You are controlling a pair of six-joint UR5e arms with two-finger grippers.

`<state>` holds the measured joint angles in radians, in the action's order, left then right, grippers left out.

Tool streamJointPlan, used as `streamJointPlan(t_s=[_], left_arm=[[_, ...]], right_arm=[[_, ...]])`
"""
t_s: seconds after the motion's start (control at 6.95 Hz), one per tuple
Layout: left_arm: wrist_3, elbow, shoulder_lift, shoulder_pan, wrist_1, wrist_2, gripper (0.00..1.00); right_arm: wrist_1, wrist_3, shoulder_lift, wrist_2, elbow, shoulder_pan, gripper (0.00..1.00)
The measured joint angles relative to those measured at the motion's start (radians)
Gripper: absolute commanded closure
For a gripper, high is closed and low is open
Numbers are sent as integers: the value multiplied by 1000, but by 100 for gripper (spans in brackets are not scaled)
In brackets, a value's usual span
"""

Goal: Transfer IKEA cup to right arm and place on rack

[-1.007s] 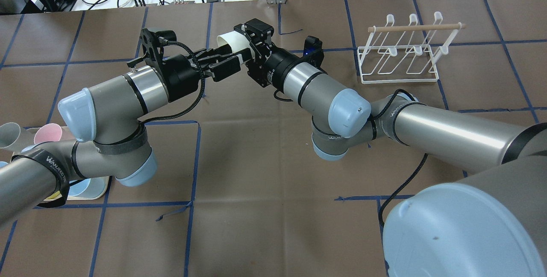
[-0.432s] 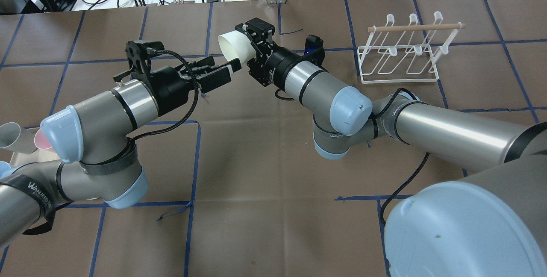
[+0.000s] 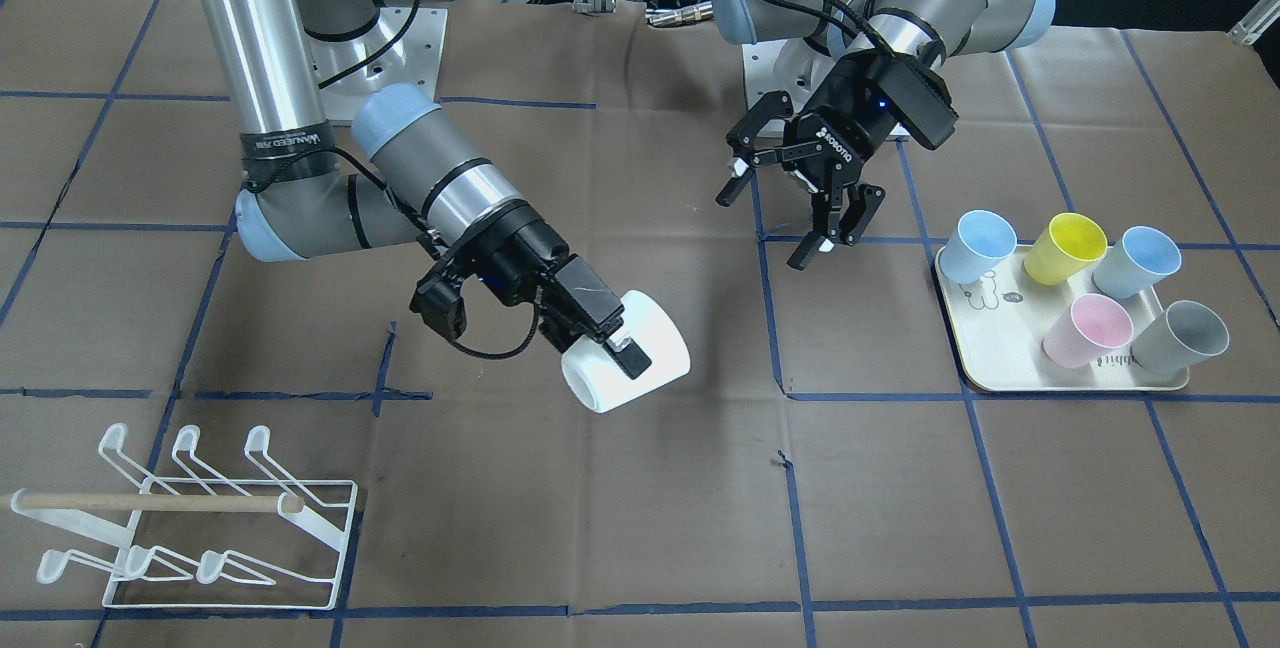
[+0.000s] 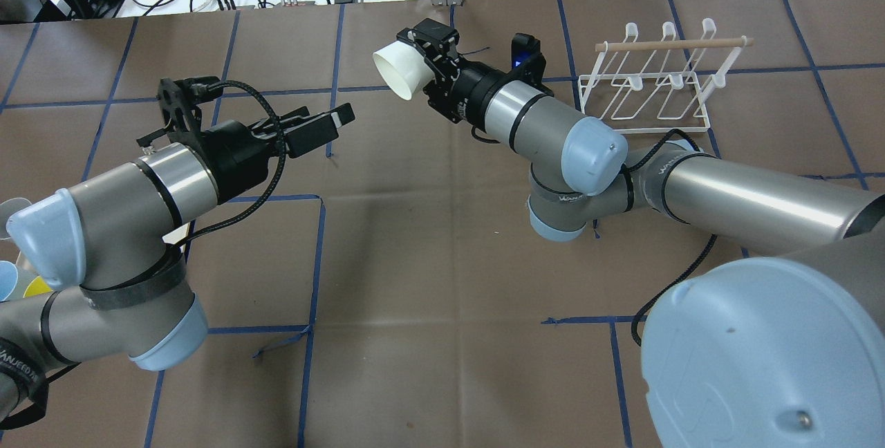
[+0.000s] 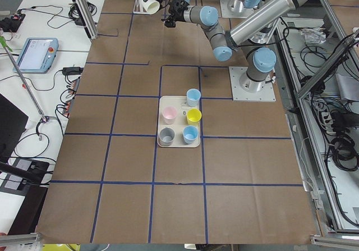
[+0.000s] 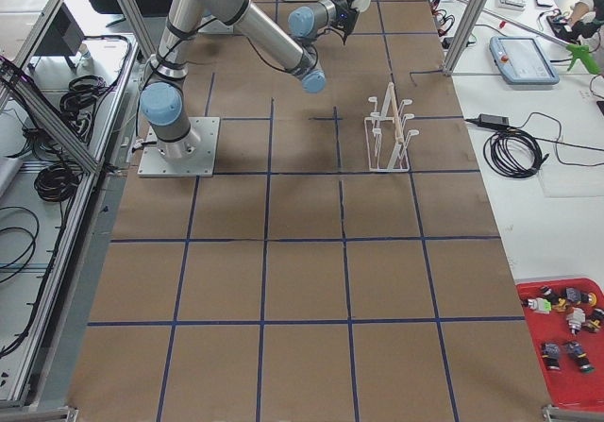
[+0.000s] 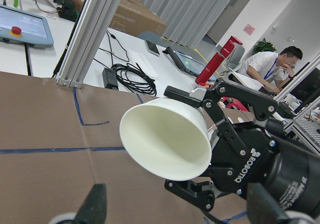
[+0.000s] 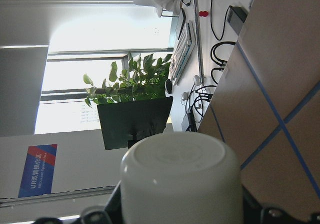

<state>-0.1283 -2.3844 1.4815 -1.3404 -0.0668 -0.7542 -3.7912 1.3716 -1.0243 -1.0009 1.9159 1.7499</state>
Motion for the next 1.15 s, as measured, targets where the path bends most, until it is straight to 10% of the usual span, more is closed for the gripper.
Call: streamJointPlan(t_s=[0.43,1.15], left_arm=[[-2,94,-34,33,294,-254,1],[-52,563,-12,-45,1232,-606,1]], right_arm=[[40,-488,-6,-19,5,-80,86],[47,-1245,-41,-419,16,-143,91]])
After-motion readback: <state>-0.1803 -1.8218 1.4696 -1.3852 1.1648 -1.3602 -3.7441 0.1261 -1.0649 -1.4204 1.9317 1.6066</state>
